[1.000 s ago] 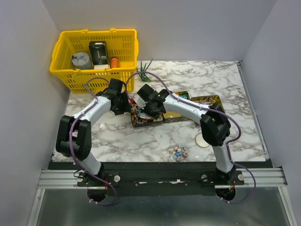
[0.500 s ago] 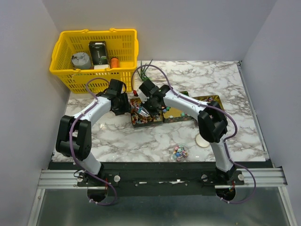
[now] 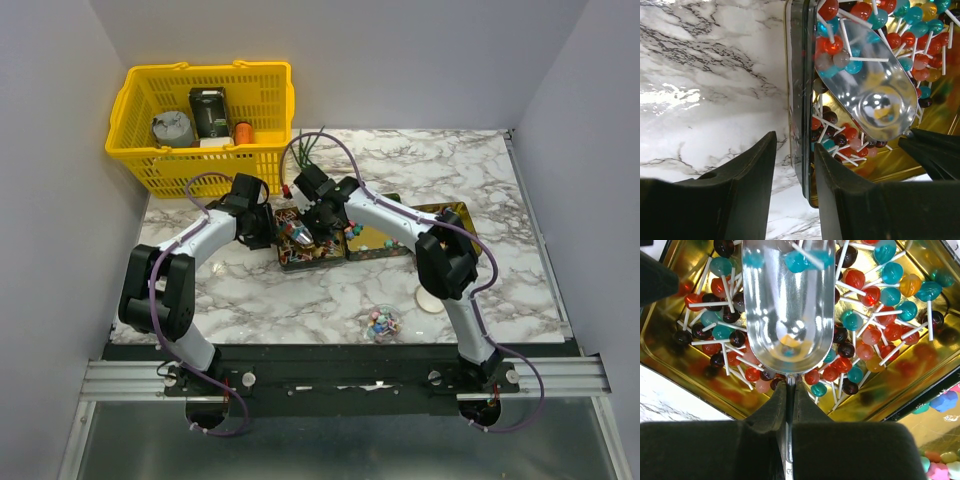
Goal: Pack the candies
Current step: Scoop the fake candies from the storage box.
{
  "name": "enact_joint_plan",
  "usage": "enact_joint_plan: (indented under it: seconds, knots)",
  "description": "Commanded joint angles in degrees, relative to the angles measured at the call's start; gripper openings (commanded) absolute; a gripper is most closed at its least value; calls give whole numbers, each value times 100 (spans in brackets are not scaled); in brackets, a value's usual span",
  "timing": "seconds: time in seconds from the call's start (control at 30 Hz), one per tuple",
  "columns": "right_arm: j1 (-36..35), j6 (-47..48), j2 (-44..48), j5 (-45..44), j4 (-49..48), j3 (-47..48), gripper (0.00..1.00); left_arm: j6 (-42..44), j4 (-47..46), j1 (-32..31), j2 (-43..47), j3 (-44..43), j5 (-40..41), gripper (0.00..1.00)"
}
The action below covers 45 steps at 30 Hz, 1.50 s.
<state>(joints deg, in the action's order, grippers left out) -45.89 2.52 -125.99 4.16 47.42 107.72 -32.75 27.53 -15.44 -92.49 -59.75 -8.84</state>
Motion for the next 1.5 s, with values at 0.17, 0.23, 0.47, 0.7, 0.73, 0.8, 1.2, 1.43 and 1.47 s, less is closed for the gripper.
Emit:
enact_joint_plan:
  seconds: [0.17, 0.23, 0.47, 0.7, 0.73, 0.8, 1.2, 1.43, 1.47]
  knots:
    - [1, -182, -75, -293, -988, -664, 1, -73, -187, -20, -129, 95, -364, 40]
    - [10, -147, -5, -381, -1190, -778, 1, -82, -195, -29, -155, 103, -373, 39]
    - [10, 117, 154, -531, -1314, -920, 1, -91, -160, -38, -200, 42, -338, 39]
    - [10, 64, 470, -548, -1094, -929, 1, -82, -90, -38, -138, -125, -276, 38]
    - [10, 64, 497, -548, -1051, -920, 1, -82, -72, -38, -121, -142, -250, 39]
    - [10, 20, 610, -575, -1015, -893, 1, -65, -55, -38, -50, -195, -215, 40]
    - [10, 11, 971, -724, -638, -542, 1, -100, 86, -20, 565, -511, 93, 62]
    - [1, 204, 1366, -443, -76, -524, 1, -56, -54, 32, 1075, -626, -12, 81]
    - [1, 257, 1445, -182, -31, -594, 1, -56, -89, 32, 1101, -635, -38, 82]
